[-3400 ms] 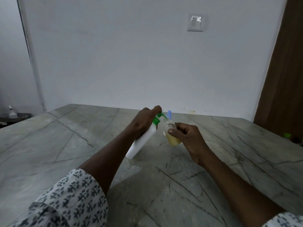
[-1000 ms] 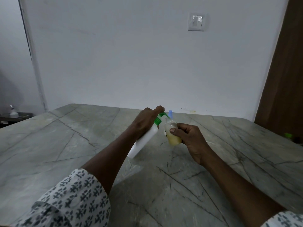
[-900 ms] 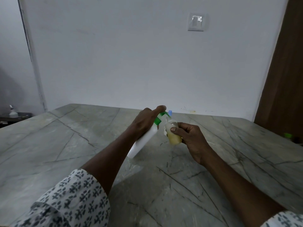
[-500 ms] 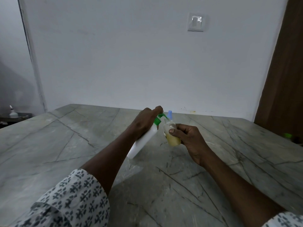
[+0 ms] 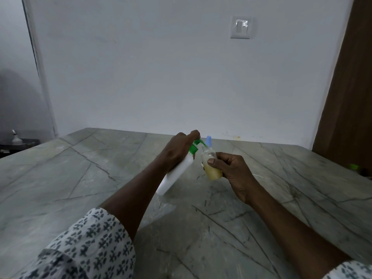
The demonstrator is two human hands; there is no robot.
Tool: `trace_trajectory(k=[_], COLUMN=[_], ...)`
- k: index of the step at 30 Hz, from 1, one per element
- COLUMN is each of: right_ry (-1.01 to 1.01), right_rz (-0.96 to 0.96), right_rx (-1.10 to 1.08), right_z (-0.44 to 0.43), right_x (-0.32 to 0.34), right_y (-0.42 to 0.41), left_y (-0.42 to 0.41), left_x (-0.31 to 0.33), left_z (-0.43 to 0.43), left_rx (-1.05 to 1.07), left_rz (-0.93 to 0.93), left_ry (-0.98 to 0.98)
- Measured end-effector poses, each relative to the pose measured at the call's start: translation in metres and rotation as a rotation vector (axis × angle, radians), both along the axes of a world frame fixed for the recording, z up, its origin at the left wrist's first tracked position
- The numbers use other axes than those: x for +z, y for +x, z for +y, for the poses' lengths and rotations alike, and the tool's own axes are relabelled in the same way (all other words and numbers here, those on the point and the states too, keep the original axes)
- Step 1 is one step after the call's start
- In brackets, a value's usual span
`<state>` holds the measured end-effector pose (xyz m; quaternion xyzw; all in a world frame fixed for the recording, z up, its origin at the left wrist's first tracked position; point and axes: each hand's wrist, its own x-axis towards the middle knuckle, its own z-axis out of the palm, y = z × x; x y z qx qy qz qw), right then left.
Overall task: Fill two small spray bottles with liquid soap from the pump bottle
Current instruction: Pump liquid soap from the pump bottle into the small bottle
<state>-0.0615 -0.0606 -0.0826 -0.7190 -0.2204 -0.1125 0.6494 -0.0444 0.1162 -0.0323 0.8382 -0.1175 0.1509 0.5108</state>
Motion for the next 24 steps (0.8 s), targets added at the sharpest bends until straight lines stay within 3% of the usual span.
trace_trajectory(k=[24], right_ry=[0.036], right_rz=[0.022], right_rx=[-0.015], right_z=[-0.0019], right_x=[-0.0001], right_y=[0.0050], left_y=[0.0032], left_x=[-0.0026], left_z=[0.0008], left_rx=[0.004], left_rz=[-0.002], left_ry=[-0.003])
